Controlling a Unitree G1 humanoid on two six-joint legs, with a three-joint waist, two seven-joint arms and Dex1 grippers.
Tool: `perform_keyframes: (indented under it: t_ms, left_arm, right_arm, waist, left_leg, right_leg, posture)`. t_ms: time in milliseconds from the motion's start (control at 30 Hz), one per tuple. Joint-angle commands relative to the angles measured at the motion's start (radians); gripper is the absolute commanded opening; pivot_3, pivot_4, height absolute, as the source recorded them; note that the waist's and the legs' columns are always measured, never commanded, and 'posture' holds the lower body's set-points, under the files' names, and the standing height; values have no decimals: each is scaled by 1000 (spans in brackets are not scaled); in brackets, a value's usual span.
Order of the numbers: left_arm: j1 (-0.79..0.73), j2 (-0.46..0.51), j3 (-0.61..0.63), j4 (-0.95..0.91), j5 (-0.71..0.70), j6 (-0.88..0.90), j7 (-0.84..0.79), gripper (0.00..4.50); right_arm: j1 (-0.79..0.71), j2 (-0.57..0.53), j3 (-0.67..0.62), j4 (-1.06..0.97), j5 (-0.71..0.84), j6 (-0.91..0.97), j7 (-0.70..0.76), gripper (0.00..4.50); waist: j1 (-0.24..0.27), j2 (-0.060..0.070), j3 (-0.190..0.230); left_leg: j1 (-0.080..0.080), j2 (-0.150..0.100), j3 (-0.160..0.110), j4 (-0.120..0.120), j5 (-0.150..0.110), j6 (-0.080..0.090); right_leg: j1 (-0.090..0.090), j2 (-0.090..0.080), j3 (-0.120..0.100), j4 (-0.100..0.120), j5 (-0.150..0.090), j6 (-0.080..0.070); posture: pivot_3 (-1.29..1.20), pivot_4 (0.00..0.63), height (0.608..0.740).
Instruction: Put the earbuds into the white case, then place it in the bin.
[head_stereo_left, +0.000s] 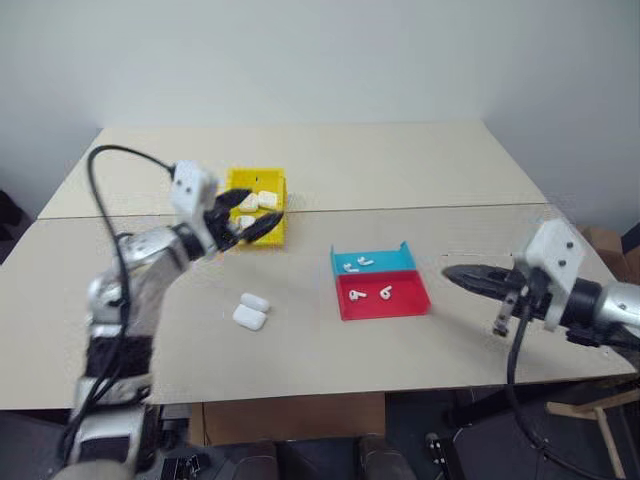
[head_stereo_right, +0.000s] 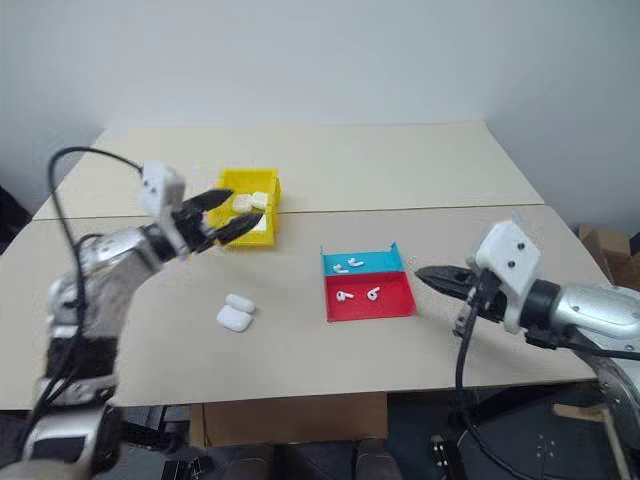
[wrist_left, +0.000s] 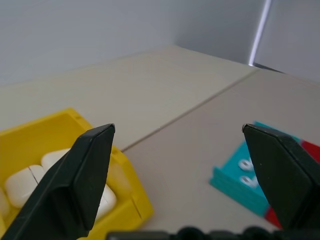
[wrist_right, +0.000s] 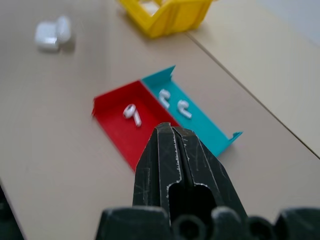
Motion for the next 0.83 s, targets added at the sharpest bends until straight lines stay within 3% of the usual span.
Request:
perform_keyframes:
  t_ms: [33,200,333,833]
  left_arm:
    - [146,153,102,-126,-111,-14,-243,4441]
    - [311,297,199,-166,-185,-1,-397,4441]
    - [384,355,261,-181,-229,17,-451,4441]
    - [510,368,309,-252,-242,-15,-439,4441]
  right_arm:
    - [51,-53,-113,41,-55,-105,139,0]
    - [148,-68,-208,73,-107,-164,245,0]
    - [196,-48,-264,65,-124,-181,275,0]
    - [185,-43,-260,90,-133,-186,290,0]
  waist:
    - [2,0,0]
    - [20,-1,0]
    - [20,-1,0]
    - [15,-1,0]
  left_leg:
    - [1,0,0,0,0,0]
    - [1,1,1,1,0,0]
    - [0,1,1,0,0,0]
    - [0,1,2,0,0,0]
  right_leg:
    - [0,0,0,0,-1,1]
    - [1,0,0,-1,-4,3]
    - [0,0,-1,-2,-4,3]
    - [0,0,0,-2,-4,2]
  posture:
    - [0,150,740]
    - [0,150,740]
    - [0,150,740]
    - [0,150,740]
